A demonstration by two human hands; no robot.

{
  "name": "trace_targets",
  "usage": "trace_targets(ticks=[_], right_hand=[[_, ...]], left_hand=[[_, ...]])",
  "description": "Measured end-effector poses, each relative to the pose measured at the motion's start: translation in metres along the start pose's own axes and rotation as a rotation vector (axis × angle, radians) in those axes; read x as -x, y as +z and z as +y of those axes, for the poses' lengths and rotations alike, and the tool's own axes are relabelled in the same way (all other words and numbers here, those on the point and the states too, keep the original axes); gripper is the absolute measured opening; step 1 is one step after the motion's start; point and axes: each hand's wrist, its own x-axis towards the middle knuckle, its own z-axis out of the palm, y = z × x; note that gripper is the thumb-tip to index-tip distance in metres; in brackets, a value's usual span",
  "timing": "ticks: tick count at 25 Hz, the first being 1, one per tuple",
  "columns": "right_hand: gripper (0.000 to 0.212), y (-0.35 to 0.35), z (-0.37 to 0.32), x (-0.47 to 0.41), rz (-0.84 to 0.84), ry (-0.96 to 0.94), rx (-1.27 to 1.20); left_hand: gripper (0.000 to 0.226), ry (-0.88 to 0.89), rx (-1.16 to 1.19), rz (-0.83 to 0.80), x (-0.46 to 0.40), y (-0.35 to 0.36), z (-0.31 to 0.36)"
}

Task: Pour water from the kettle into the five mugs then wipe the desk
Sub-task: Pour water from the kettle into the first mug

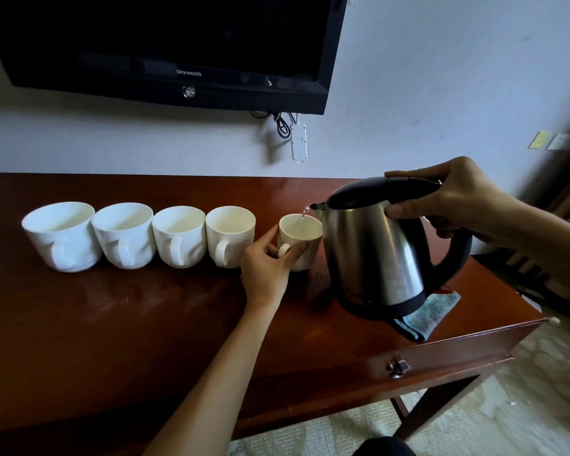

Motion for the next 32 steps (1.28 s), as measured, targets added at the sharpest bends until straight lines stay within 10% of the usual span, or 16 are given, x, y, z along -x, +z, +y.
trace_targets(ticks=[32], right_hand=[[0.048, -0.0002, -0.0002, -0.0047, -0.011, -0.007, 0.011]], left_hand=[[0.083, -0.019, 0.018, 0.004, -0.0001, -0.0001, -0.0007]])
